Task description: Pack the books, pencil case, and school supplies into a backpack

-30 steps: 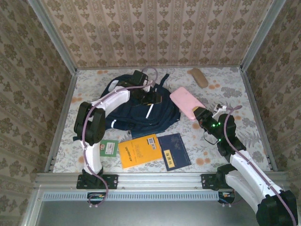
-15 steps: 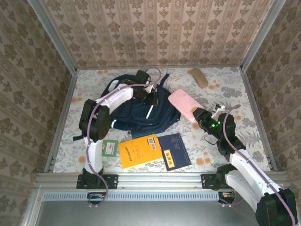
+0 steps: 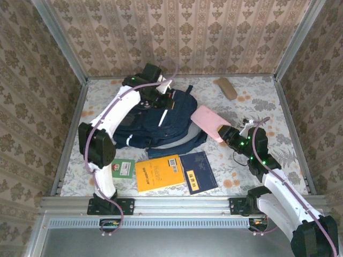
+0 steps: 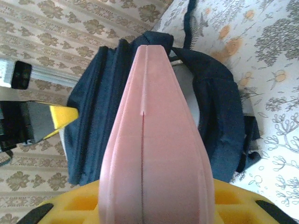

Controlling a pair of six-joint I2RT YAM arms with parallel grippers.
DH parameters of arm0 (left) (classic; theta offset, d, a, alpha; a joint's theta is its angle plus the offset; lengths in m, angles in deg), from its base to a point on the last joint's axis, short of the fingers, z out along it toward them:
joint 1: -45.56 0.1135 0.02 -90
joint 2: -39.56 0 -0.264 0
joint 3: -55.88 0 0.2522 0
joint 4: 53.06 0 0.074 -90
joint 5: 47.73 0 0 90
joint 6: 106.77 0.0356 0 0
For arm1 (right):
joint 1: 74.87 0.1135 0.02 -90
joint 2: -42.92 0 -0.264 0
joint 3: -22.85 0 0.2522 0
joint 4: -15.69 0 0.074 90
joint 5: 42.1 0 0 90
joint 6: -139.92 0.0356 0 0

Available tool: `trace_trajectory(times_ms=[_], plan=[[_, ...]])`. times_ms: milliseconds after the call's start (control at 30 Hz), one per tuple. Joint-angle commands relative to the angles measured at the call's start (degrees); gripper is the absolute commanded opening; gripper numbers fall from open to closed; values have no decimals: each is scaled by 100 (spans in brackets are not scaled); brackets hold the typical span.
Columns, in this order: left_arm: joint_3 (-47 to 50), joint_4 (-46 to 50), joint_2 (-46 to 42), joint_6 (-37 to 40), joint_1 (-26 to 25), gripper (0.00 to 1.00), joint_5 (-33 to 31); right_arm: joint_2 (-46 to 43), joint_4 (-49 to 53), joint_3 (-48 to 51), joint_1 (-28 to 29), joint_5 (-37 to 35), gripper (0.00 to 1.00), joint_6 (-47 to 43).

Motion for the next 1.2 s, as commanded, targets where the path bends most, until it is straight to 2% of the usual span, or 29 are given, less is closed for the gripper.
trace_trajectory(times_ms=[0,100,233,333,500,800,1167], plan=[[-406,177,-539,261,118,0,382,391,-358,-232,-28,513,37,-119],[-419,138,-622,261,162,0,504,644,-646,-328,7,918,38,-129],[-430,120,-631,223,280,0,607,554,-446,-444,43,855,39,-220],[-328,-177,-749,35,356,0,990,620,-674,-405,111,919,39,-125],[-297,-614,-869,-190,602,0,1739,1301,-1680,-522,425,1185,39,273],[185,-1454,-1041,-522,610,0,2494,2917,-3168,-1257,1085,715,39,671],[108,-1688,-1052,-720,667,0,2749,5429,-2874,-2921,1883,-270,42,792]])
